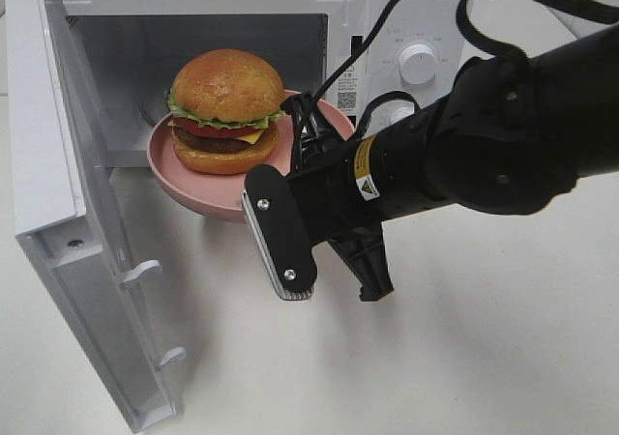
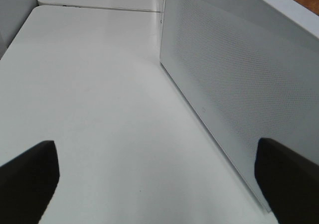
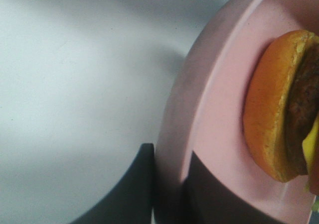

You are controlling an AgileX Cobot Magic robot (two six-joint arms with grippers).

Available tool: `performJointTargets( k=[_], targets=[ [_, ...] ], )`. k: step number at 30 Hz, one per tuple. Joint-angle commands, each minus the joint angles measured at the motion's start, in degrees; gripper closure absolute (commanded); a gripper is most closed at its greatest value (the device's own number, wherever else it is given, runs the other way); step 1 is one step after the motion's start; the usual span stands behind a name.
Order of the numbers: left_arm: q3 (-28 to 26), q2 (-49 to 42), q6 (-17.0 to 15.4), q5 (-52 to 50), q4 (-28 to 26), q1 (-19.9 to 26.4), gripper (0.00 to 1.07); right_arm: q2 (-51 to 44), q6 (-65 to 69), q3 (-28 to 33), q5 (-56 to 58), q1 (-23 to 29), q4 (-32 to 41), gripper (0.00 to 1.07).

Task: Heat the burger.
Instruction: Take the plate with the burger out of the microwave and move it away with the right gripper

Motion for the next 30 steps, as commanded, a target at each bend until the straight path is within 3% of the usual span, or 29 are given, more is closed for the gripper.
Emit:
performJointTargets(
  k=[1,30],
  targets=[
    [0.06,-1.15,0.06,-0.57,-0.11,0.23,0.07,-4.41,-0.40,2.46,-4.64,0.17,-0.97,1.07],
    [0.06,-1.15,0.06,-0.57,-0.11,0.23,0.07,-27.33,-0.34,21.37,1.03,0.17,-0.97,1.07]
  ],
)
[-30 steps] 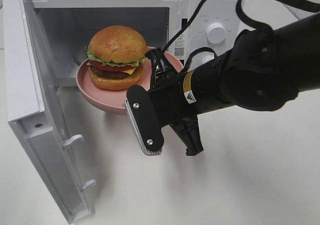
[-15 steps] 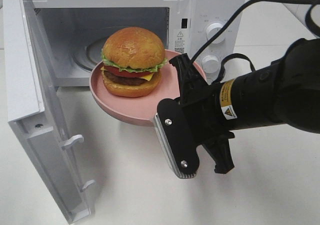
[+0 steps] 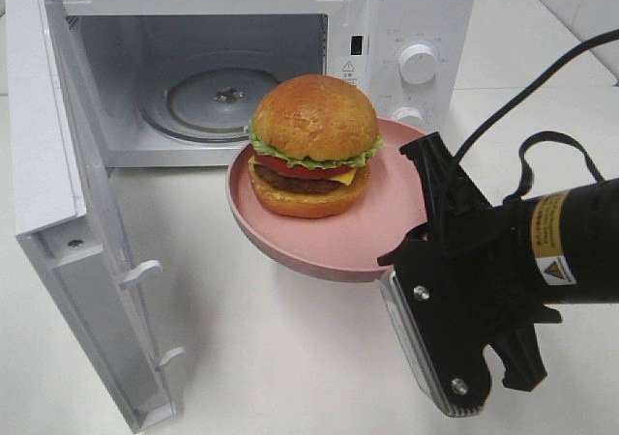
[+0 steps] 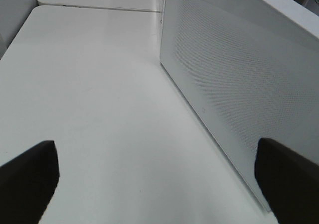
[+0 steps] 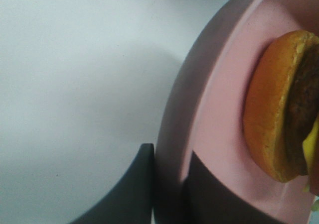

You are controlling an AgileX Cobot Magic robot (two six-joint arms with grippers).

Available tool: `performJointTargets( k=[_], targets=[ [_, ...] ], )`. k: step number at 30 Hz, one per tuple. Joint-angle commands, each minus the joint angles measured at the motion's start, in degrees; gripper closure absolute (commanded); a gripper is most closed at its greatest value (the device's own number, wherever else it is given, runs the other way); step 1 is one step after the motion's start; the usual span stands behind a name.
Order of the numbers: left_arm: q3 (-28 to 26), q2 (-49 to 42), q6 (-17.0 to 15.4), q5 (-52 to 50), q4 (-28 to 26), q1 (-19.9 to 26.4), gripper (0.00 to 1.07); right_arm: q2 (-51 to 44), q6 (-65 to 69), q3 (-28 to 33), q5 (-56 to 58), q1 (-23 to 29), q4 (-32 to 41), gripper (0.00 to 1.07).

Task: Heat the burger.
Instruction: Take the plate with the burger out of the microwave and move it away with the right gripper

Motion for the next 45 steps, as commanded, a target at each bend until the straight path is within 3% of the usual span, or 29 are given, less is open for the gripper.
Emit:
performJointTargets(
  k=[1,11,17,29,45],
  targets=[
    [0.06,-1.15,0.06,-0.57,-0.11,0.23,0.07,-4.93,-0.23,1.95,-2.18,0.17,-0.74,1.07],
    [0.06,-1.15,0.06,-0.57,-0.11,0.23,0.07,-12.95,5.79,5.16,5.67,0.17,-3.72,1.07],
    [0.06,-1.15,0.06,-0.57,-0.11,0.23,0.07,-17.65,15.81,6.88,11.63,0.17,-12.09,1.07],
    [0.06,-1.15,0.06,-0.57,-0.11,0.23,0.07,-21.14,48.47,7.22,26.47,0.17,-30.19,1.07],
    [0.06,-1.15,0.06,-0.57,-0.11,0.23,0.07,-21.14,69.79,7.22,44.06,0.17,-33.23,1.07]
  ],
)
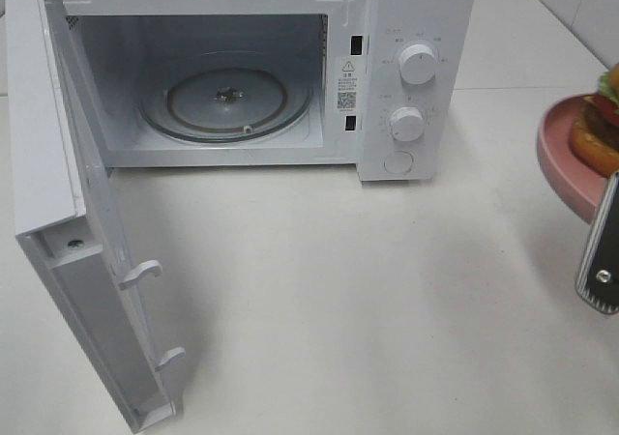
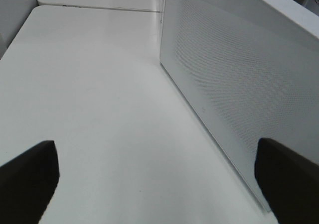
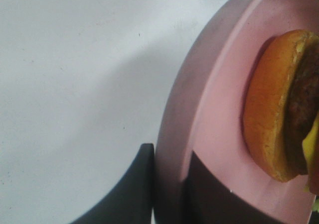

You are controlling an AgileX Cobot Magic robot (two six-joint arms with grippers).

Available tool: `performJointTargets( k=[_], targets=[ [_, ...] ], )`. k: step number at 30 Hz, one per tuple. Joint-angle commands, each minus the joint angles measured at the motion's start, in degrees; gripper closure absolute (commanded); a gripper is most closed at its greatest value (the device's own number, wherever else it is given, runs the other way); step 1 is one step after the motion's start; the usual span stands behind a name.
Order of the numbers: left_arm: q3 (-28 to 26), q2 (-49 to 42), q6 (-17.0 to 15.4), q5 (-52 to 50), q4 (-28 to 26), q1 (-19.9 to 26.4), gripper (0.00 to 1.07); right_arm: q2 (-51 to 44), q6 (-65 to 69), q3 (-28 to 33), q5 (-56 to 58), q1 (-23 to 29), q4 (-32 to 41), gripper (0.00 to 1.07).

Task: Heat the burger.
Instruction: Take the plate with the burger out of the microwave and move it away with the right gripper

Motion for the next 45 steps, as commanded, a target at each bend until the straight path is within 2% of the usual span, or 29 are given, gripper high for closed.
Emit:
performJointTargets(
  k=[1,8,14,22,26,34,45],
  targets=[
    [0.06,-1.15,0.06,-0.57,-0.11,0.23,0.07,-0.97,7.73,-0.40,7.16,0.17,-3.90,1.07],
    [0.06,-1.15,0.06,-0.57,-0.11,0.23,0.07,-0.92,16.56,-0.40,14.50,0.17,-3.78,1.07],
    [0.06,-1.15,0.06,-0.57,-0.11,0.23,0.07,2.46,24.29,-0.57,15.41,0.17,-3.84,1.07],
    [0.06,-1.15,0.06,-0.57,-0.11,0.23,0.07,12.26,31.51,-3.84,14.95,0.17,-4.30,1.05],
    [0.06,-1.15,0.06,-0.57,-0.11,0.23,0.07,19.02,42.11,-5.39,14.84,0.17,-4.70,1.04],
    [0.06,-1.15,0.06,-0.57,-0.11,0.23,0.07,31.00,53.80,-8.88,14.84,0.17,-4.53,1.03],
    [0.06,-1.15,0.06,-0.57,-0.11,0.23,0.07,42.86,59.82,-10.60,7.56,-0.57,-5.73,1.01]
  ],
)
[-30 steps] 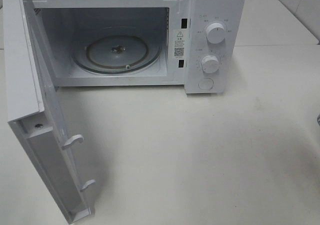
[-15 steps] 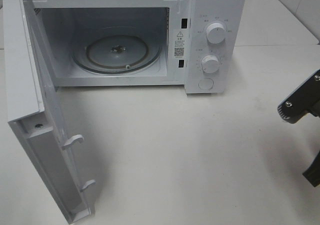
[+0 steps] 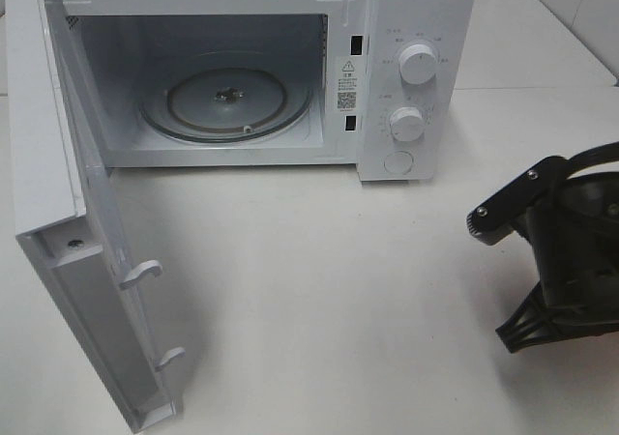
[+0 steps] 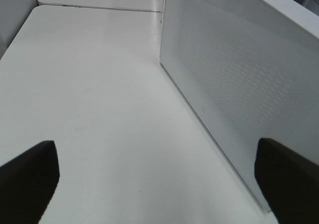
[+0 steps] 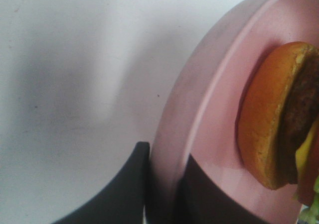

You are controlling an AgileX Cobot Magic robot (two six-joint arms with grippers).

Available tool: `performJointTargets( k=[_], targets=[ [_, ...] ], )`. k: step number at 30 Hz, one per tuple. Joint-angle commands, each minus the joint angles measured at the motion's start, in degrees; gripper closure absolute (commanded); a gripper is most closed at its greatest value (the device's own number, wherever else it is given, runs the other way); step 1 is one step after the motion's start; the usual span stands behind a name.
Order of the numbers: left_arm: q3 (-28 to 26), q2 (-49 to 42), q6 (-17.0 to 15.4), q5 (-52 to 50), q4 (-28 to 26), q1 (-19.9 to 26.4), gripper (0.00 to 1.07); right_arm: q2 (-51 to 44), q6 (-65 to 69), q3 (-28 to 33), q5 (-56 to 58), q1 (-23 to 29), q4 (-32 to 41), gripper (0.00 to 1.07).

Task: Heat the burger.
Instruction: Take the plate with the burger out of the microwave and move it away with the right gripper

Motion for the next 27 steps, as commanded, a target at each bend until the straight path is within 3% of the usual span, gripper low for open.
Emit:
performJointTargets(
  k=[1,13,19,21,27],
  targets=[
    [0.06,-1.15,0.06,-0.57,-0.11,0.23,0.07,5.04,1.38,-0.46,-0.29,-1.78,-3.44,1.01],
    [0.06,-1.15,0.06,-0.57,-0.11,0.23,0.07,14.44,7.28,-0.46,-4.76,-4.53,-7.45,0.95],
    [0.06,-1.15,0.06,-0.57,-0.11,0.23,0.07,13.64,6.07,-0.46,-5.04,-4.47,-6.36,0.76],
    [0.06,-1.15,0.06,-0.57,-0.11,0.23,0.07,10.54,4.35,-1.09,-4.98,-4.30,-4.47,0.62],
    [0.06,-1.15,0.06,-0.57,-0.11,0.23,0.07,3.09,-5.21,-3.15,-4.81,-4.30,3.90,0.52]
  ],
)
